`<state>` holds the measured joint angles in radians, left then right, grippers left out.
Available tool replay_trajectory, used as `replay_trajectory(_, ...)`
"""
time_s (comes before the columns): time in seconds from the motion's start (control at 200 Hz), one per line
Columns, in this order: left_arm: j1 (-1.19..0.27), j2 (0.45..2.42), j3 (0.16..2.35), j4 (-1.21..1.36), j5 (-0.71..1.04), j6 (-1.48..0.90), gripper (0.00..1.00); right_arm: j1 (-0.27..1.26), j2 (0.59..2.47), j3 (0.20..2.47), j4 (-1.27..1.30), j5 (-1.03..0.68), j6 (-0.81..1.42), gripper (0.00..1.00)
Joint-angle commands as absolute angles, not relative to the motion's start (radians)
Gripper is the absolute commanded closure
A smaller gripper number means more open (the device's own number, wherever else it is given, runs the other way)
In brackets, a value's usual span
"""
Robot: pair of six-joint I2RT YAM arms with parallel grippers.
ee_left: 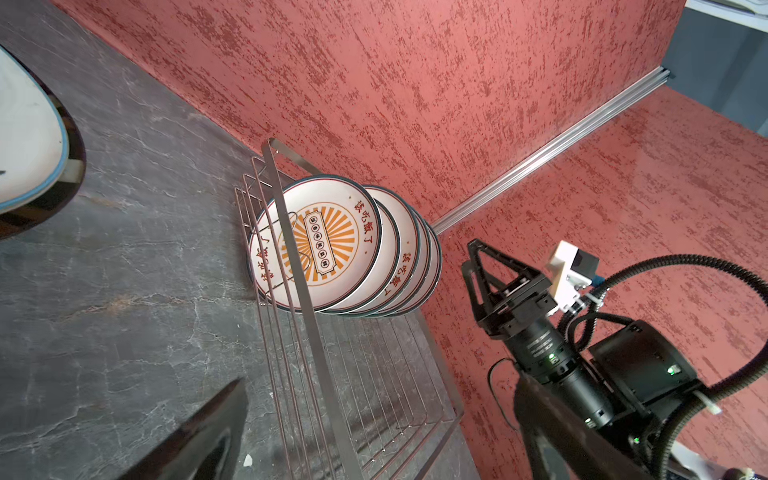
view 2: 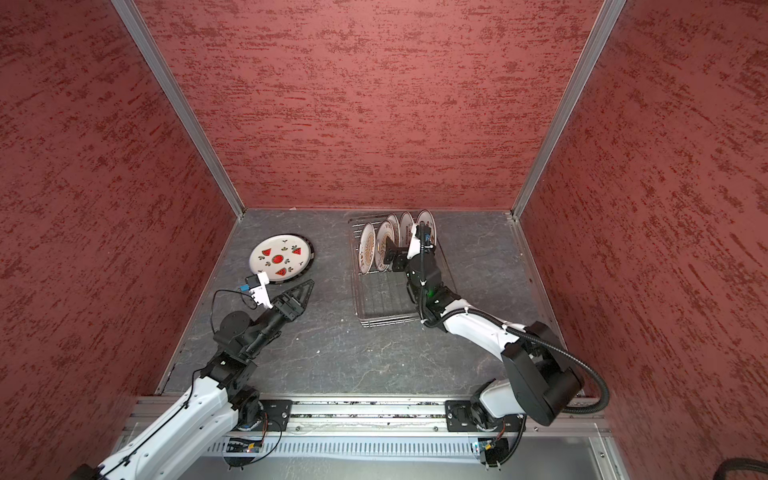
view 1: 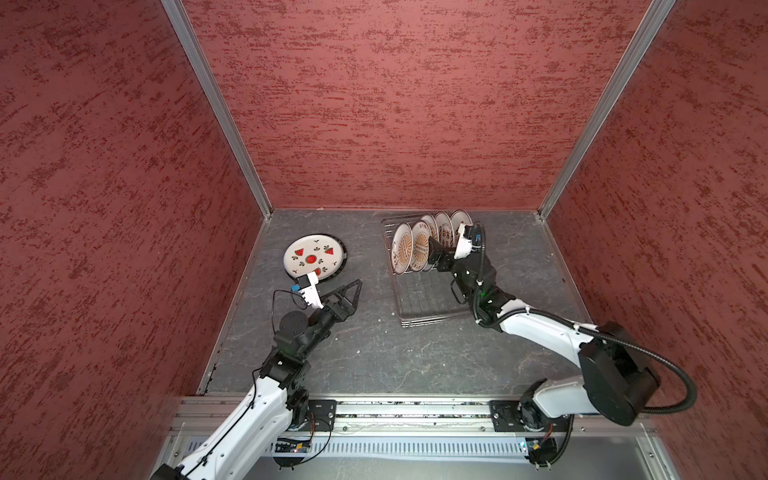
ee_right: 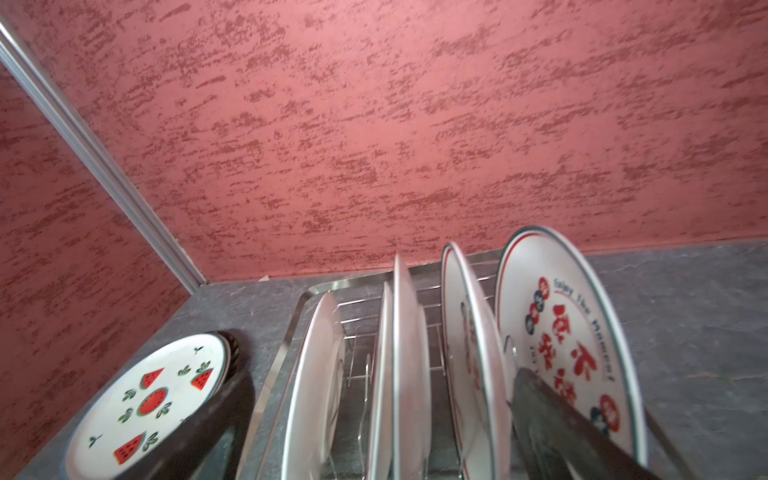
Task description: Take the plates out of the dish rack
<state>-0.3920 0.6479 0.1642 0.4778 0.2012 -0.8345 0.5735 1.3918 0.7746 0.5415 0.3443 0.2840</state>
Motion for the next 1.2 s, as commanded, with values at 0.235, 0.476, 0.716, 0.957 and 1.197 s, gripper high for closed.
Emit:
replay_trajectory(0.235,-0.388,0.840,0.137,0.727,0.299,-0.722,0.01,0.502,1.437,0.881,0.312,0.262,0.293,0.25)
replay_trajectory(0.476,-0.405,0.968,0.158,0.799,0.368,-0.689,0.01,0.501,1.395,0.886,0.243,0.344,0.259,0.29)
replay_trajectory(0.716,-0.434,1.092,0.184,0.925,0.449,-0.673,0.01,0.449,1.349,0.877,0.178,0.350,0.245,0.33)
replay_trajectory(0.957,-0.453,1.120,0.193,0.942,0.437,-0.660,0.01,0.365,1.368,0.901,0.149,0.337,0.258,0.39)
replay_trajectory(1.197,-0.469,1.076,0.192,0.885,0.385,-0.625,0.01,0.334,1.489,0.991,0.108,0.290,0.248,0.47)
